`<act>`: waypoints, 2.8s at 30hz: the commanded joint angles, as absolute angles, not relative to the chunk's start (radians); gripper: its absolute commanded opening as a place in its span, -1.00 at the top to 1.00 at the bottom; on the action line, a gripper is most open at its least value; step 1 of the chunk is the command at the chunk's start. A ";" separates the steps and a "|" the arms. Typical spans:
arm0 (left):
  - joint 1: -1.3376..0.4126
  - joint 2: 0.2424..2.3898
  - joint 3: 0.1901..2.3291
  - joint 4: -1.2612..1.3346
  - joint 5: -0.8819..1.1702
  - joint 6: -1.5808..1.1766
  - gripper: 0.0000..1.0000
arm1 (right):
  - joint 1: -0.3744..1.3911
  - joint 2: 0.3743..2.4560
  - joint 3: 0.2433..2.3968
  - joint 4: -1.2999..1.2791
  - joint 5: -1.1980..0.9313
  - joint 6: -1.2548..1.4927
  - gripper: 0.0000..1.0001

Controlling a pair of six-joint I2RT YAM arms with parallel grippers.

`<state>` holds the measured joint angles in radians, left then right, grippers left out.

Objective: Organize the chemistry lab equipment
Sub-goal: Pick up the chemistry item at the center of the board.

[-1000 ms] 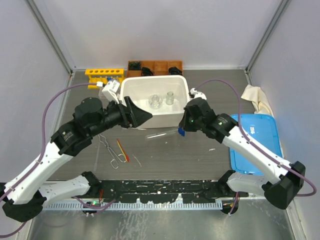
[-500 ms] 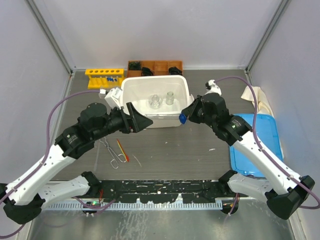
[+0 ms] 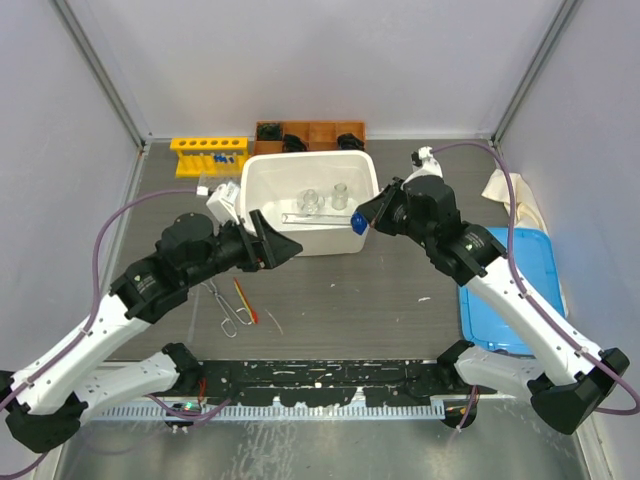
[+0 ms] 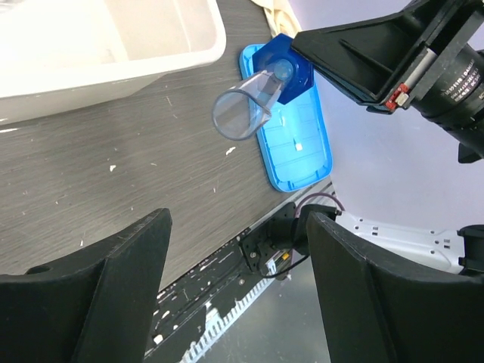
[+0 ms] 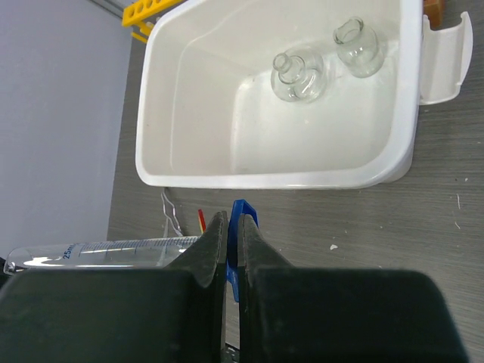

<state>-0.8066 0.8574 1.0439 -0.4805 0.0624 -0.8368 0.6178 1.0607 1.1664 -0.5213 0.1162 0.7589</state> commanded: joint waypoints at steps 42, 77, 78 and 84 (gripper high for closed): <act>-0.775 0.973 1.177 -0.334 -0.046 -0.785 0.09 | 0.612 1.045 1.189 -0.465 0.072 0.709 0.99; -0.650 1.071 1.315 -0.459 -0.042 -0.719 1.00 | 0.612 1.043 1.195 -0.453 0.077 0.665 0.36; -0.643 1.086 1.330 -0.465 -0.040 -0.713 1.00 | 0.612 1.042 1.195 -0.452 0.082 0.662 0.36; -0.606 1.250 1.559 -0.639 -0.041 -0.642 0.99 | 0.612 1.053 1.203 -0.458 0.112 0.634 0.35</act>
<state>-0.6292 1.1671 1.3884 -0.5491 -0.0311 -0.7124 0.6132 1.0668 1.1744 -0.5007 0.0746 0.6720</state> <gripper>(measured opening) 0.274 0.321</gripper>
